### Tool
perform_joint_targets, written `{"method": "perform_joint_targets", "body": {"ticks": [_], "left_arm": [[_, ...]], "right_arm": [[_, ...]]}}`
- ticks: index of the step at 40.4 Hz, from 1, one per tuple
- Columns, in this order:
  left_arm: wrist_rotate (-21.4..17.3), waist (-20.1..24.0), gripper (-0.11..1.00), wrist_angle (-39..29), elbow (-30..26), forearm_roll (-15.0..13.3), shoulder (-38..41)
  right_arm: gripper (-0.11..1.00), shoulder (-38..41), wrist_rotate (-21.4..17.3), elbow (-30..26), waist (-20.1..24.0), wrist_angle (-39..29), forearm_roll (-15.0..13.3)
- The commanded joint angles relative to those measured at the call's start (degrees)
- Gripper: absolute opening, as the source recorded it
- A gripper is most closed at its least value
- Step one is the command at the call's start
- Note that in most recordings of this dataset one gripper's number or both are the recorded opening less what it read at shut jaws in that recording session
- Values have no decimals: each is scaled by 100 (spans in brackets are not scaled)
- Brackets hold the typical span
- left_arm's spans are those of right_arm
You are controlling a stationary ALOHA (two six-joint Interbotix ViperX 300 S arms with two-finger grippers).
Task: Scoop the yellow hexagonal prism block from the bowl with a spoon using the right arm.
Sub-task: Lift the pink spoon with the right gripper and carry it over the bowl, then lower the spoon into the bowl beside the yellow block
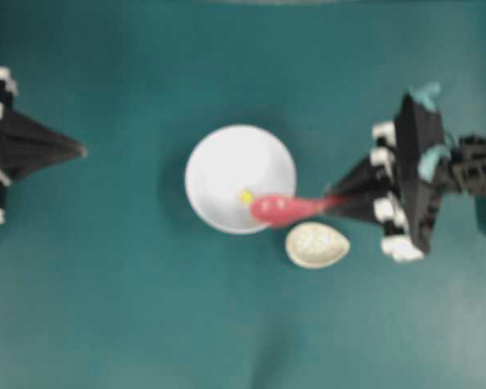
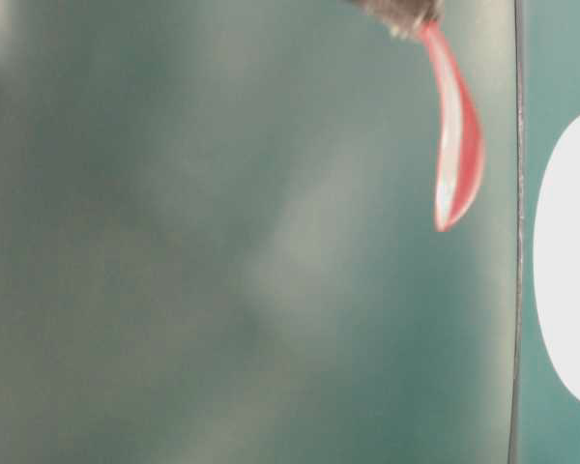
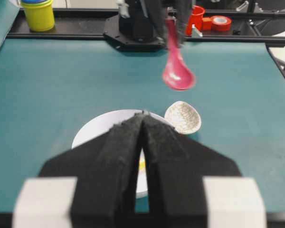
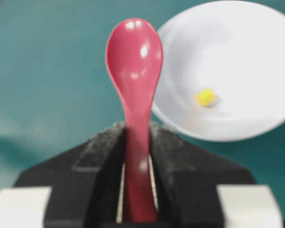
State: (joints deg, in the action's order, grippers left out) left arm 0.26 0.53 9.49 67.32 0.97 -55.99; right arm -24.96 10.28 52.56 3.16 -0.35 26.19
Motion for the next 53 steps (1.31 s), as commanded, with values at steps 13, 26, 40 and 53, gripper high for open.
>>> {"method": "perform_joint_targets", "body": {"ticks": [13, 26, 40, 53], "left_arm": [[9, 9, -1, -9, -158, 9, 26], [0, 9, -1, -97, -176, 9, 26], [62, 308, -1, -633, -220, 0, 26], [70, 316, -1, -642, -211, 0, 53]], "right_arm": [[24, 26, 44, -580, -466, -861, -35], [24, 413, -9, -949, -932, -1415, -53], [24, 1433, -229, -2057, -1362, -3349, -141], [24, 2347, -1037, -3296, -1397, -5159, -958]]}}
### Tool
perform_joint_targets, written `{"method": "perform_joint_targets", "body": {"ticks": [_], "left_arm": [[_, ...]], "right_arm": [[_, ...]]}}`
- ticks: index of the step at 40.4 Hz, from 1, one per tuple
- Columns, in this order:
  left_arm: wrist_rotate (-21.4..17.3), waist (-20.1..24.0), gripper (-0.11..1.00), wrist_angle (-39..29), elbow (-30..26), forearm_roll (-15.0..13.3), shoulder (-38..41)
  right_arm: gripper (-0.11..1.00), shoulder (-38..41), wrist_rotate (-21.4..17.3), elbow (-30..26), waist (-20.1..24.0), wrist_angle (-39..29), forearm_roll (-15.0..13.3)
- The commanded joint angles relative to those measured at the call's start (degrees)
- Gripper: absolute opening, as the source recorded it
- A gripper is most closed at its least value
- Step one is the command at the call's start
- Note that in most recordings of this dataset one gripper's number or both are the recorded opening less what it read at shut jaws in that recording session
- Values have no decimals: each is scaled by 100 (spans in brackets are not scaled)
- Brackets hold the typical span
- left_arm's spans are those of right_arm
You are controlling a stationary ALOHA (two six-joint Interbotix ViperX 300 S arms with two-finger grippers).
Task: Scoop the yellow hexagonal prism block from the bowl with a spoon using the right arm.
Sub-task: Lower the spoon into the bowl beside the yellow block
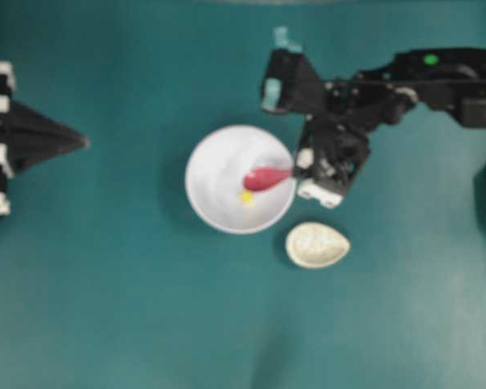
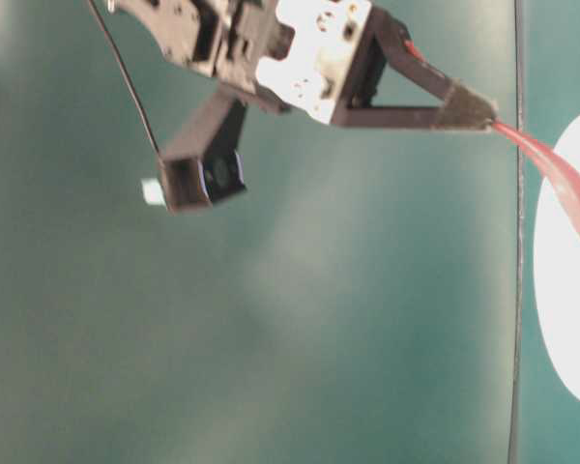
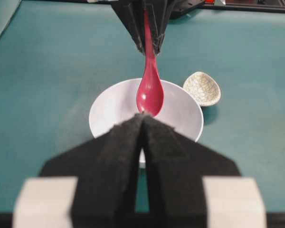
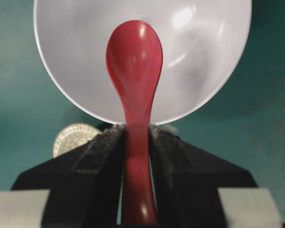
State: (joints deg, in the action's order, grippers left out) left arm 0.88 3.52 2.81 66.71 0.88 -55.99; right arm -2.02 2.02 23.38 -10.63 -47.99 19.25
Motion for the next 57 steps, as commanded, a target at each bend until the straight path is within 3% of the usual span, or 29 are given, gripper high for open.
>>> {"method": "perform_joint_targets", "body": {"ticks": [1, 7, 24, 57], "left_arm": [[9, 18, -1, 18, -149, 9, 53], [9, 18, -1, 18, -149, 9, 53], [9, 18, -1, 9, -149, 9, 53], [9, 18, -1, 18, -158, 9, 26]], "right_arm": [[24, 88, -281, -431, -18, -492, -343], [24, 299, -563, -765, -18, -1081, -694], [24, 536, -554, -1160, 79, -1397, -694], [24, 844, -554, -1354, 369, -1608, -694]]}}
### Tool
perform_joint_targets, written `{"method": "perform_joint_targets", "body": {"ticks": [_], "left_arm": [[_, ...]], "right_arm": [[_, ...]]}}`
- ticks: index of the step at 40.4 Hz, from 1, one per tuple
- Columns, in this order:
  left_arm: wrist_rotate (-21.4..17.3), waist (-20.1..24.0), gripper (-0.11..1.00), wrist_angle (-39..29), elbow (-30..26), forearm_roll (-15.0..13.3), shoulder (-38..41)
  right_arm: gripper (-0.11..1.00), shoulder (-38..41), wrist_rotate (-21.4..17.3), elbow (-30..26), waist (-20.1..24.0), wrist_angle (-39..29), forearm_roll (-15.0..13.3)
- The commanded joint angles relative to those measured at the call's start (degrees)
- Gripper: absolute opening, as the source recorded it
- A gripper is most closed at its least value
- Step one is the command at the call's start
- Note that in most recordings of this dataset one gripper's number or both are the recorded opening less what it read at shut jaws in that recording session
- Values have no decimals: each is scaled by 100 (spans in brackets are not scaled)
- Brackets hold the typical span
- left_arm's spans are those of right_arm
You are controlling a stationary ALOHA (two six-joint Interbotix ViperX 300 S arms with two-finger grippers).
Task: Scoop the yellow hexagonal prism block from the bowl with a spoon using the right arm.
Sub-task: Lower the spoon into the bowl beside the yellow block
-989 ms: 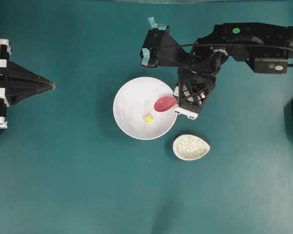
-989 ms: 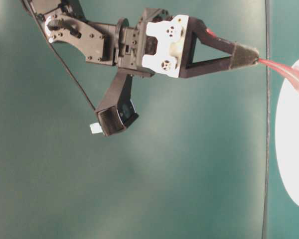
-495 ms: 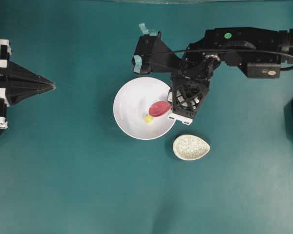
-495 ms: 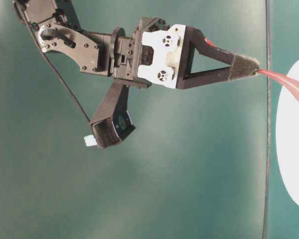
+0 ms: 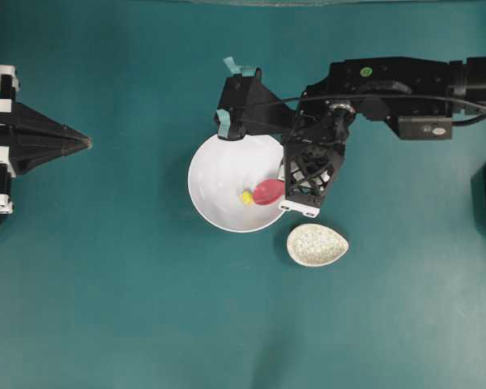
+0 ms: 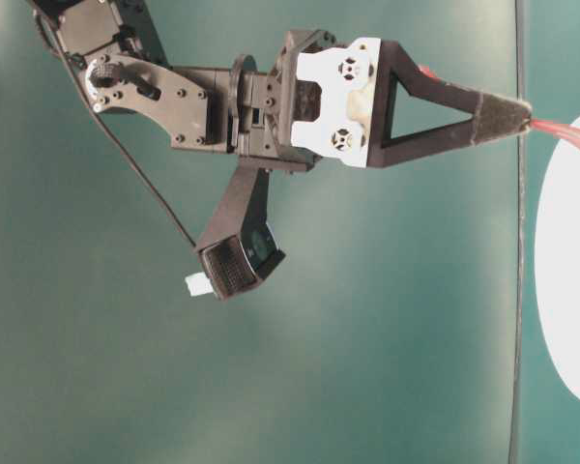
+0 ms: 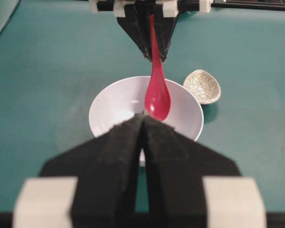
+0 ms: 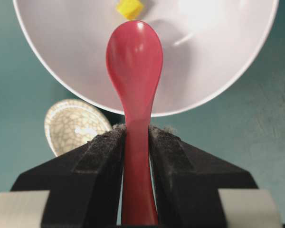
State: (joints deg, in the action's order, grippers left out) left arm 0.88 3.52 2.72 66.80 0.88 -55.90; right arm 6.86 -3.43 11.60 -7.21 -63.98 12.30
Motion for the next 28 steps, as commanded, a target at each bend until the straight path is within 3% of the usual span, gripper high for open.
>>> {"method": "perform_joint_targets", "body": {"ticks": [1, 28], "left_arm": [[9, 18, -1, 26, -167, 18, 18], [9, 18, -1, 26, -176, 9, 9]], "right_arm": [[24, -35, -9, -185, 26, -9, 0], [24, 264, 26, -396, 35, 97, 0]]}}
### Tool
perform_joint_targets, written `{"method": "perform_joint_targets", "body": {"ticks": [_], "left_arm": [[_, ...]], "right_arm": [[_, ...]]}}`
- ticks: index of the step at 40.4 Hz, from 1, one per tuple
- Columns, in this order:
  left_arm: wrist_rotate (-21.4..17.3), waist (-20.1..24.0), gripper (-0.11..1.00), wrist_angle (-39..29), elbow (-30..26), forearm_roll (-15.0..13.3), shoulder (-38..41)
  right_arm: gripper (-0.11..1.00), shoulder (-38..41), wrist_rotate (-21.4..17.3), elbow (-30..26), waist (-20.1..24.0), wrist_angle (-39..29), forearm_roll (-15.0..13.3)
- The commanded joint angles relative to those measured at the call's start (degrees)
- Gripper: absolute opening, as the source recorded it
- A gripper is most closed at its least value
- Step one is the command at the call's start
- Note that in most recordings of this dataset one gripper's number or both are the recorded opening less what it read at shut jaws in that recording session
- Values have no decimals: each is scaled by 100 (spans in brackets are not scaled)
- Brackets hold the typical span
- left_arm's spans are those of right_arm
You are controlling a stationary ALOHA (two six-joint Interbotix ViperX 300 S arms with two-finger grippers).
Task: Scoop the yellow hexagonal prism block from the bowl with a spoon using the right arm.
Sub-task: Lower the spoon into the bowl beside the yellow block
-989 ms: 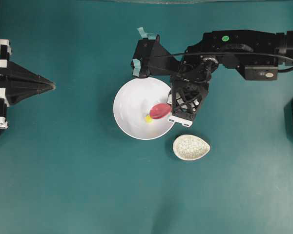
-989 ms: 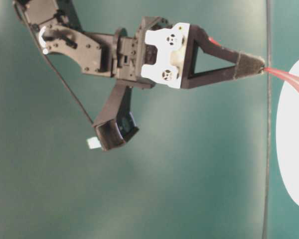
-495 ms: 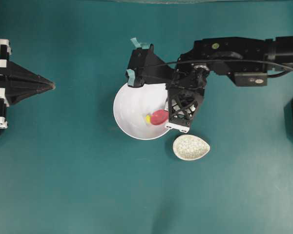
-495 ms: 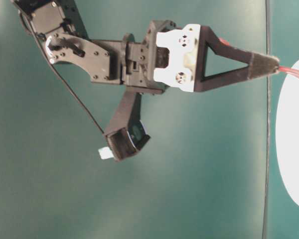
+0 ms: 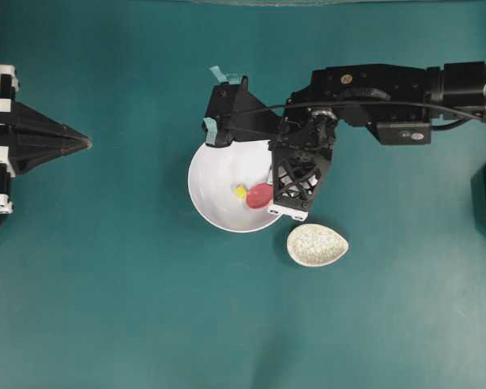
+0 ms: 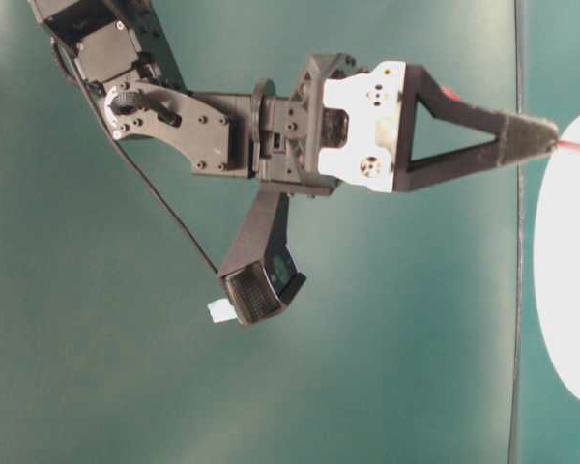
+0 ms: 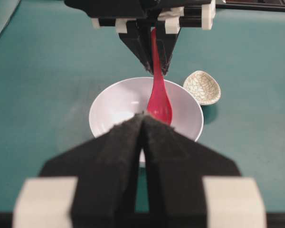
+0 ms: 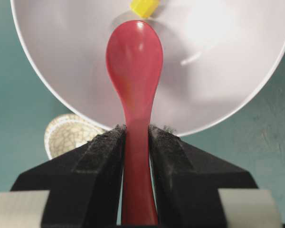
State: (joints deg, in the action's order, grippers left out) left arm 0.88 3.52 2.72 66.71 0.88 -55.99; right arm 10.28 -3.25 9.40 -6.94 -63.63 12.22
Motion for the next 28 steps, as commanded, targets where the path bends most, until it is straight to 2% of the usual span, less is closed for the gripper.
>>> {"method": "perform_joint_targets", "body": {"ticks": [1, 28], "left_arm": [[9, 18, -1, 35, -167, 9, 18], [18, 18, -1, 18, -176, 9, -26]], "right_arm": [[24, -70, 18, -185, 9, 79, 9], [24, 26, 132, -299, 9, 598, -26]]}}
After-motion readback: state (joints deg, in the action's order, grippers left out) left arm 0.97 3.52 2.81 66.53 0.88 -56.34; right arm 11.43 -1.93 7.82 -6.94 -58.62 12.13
